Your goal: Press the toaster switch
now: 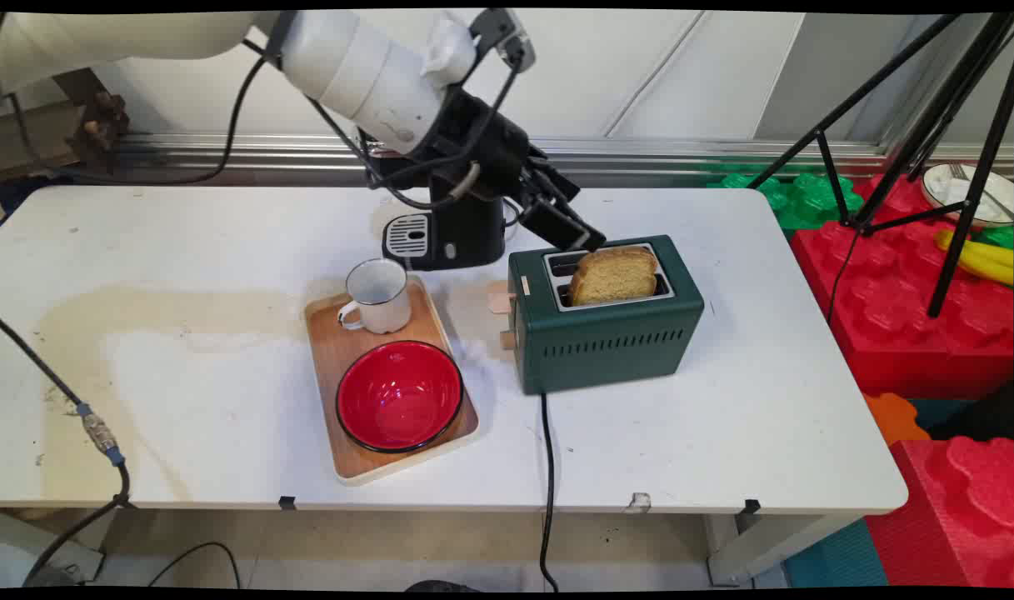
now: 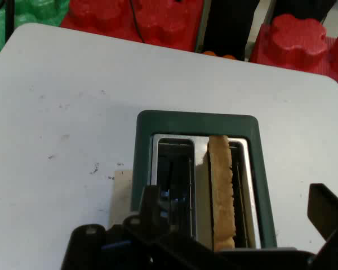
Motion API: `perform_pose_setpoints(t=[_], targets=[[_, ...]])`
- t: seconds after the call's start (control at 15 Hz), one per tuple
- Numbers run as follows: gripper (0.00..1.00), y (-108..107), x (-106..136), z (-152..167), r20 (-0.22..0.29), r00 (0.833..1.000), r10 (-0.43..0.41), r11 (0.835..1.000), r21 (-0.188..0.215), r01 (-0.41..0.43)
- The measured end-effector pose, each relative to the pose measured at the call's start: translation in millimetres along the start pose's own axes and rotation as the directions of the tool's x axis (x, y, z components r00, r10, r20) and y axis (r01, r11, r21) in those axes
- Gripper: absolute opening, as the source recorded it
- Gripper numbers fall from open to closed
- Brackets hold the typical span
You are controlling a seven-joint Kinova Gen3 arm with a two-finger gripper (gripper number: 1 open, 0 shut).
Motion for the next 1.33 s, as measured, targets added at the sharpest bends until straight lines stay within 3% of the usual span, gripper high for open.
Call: perform_pose_setpoints(t=[0.4,0.93,1.33], targets=[[1.0,4,-23,-20,-0.032,0.999,-0.031,0.999,0.01,0.032],[1.0,7,-63,-42,-0.046,0.999,0.0,1.0,0.029,0.001],[1.0,8,-78,-48,-0.048,0.999,0.022,0.999,0.031,-0.02]])
